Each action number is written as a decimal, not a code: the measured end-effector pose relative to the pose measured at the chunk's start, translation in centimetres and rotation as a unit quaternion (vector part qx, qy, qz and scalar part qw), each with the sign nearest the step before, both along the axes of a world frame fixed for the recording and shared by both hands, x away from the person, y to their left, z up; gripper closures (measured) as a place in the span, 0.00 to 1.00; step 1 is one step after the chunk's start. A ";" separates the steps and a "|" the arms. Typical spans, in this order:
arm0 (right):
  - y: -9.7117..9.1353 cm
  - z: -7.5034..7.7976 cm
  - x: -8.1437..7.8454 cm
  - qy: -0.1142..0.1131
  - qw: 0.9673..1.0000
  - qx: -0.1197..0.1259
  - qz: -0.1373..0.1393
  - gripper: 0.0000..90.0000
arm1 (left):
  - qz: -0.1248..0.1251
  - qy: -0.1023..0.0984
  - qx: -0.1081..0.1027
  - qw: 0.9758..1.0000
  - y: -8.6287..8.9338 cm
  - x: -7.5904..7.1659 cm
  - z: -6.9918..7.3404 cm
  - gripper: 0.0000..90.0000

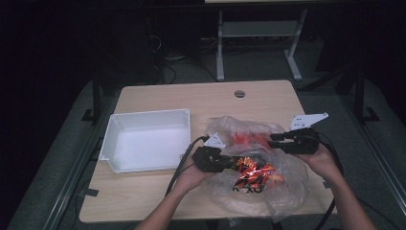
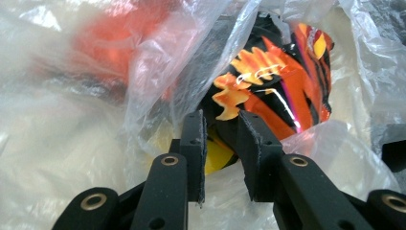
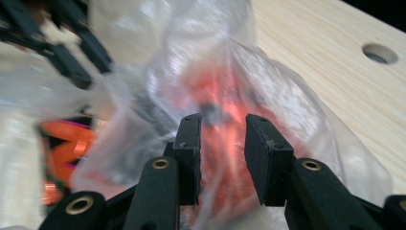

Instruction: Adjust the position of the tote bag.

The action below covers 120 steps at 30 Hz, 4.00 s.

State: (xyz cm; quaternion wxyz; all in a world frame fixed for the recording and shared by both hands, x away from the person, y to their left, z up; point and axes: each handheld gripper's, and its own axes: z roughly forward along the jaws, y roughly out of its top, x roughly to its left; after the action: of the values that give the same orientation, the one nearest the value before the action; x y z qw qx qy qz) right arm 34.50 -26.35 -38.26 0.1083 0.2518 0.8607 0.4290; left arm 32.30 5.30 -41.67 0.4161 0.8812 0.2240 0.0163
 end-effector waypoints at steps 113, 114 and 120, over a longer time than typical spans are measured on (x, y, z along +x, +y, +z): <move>-0.5 -5.1 -5.0 0.043 0.995 -0.078 0.052 0.82 | -0.073 0.028 0.054 0.996 0.8 -3.2 -2.2 0.72; -0.5 -5.1 -5.0 0.043 0.995 -0.078 0.052 0.82 | -0.073 0.028 0.054 0.996 0.8 -3.2 -2.2 0.72; -0.3 -6.0 -5.0 0.053 0.994 -0.080 0.054 0.82 | -0.074 0.028 0.059 0.995 0.5 -3.2 -2.4 0.72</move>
State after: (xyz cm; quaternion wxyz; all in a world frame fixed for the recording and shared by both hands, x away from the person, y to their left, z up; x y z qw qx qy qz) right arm 29.50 -26.65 -44.26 0.0587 0.2175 0.9091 0.3503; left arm 29.13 5.82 -44.07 0.3567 0.9186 0.1683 -0.0260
